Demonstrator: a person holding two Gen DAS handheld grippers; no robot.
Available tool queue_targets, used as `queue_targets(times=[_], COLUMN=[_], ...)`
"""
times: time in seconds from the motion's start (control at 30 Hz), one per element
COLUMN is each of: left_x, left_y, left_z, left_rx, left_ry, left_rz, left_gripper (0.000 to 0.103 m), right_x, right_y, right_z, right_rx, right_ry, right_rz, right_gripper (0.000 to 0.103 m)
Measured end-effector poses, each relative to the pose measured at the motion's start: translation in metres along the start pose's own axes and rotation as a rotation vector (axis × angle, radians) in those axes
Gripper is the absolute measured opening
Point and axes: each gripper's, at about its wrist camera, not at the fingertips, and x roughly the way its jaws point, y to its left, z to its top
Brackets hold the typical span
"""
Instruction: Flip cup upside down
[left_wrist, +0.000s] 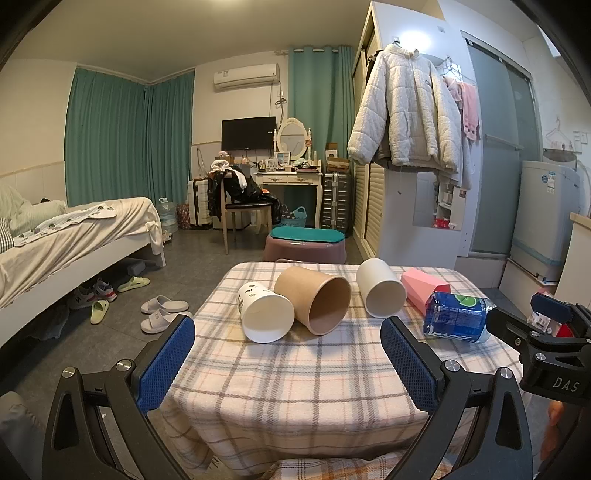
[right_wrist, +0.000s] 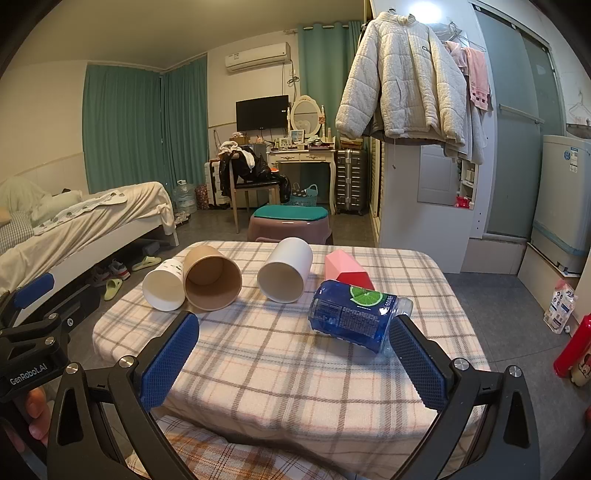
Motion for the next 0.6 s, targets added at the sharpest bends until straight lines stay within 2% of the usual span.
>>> queue_targets(times=[0.6], left_x=[0.0031], left_y=[0.0058], left_z=[-0.001], left_rx=[-0.007], left_ry=[0.006], left_rz=[0.001], left_gripper=[0.103], right_x=[-0.0001], right_y=[0.0016], right_z=[-0.0004], right_rx=[0.0], right_ry=[0.006], right_rz=[0.002], right_gripper=[0.103])
